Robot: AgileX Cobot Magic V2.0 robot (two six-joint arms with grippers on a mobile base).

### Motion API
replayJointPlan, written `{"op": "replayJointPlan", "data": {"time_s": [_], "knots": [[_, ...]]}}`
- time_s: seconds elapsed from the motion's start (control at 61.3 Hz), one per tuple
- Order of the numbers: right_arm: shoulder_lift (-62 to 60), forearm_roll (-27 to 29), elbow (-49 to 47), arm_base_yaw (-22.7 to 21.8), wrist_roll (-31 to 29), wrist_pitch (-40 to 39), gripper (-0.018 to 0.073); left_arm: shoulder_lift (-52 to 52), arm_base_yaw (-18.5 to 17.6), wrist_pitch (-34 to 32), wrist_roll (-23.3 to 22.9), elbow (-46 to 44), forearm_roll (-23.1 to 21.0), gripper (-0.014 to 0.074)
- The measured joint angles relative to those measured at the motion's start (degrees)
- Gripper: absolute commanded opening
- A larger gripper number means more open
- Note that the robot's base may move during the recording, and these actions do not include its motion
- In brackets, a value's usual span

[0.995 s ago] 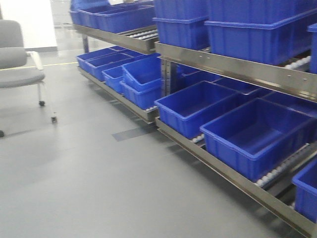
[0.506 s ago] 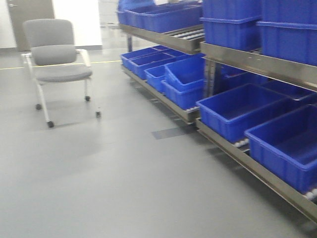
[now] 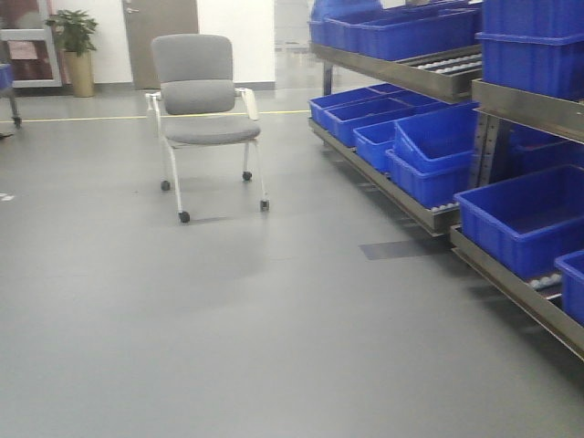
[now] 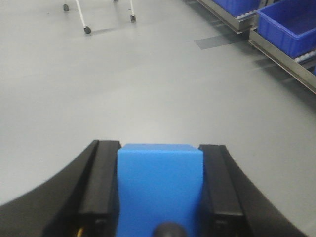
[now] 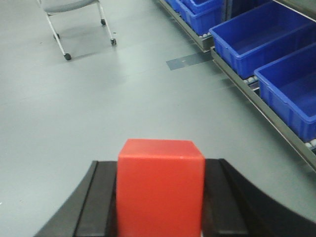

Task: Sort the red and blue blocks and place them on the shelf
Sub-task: 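Drive the base away from the counter holding both cubes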

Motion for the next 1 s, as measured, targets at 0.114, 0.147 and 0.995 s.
{"op": "replayJointPlan", "data": {"time_s": [0.114,0.147,0.995], "knots": [[0.00,0.00,0.00,0.00,0.00,0.00,0.0057,0.00,0.00,0.00,0.00,0.00,0.00,0.0128],[0.00,0.00,0.00,0.00,0.00,0.00,0.0057,0.00,0.00,0.00,0.00,0.00,0.00,0.0128],[0.00,0.00,0.00,0.00,0.00,0.00,0.0057,0.00,0.00,0.00,0.00,0.00,0.00,0.0128]]}}
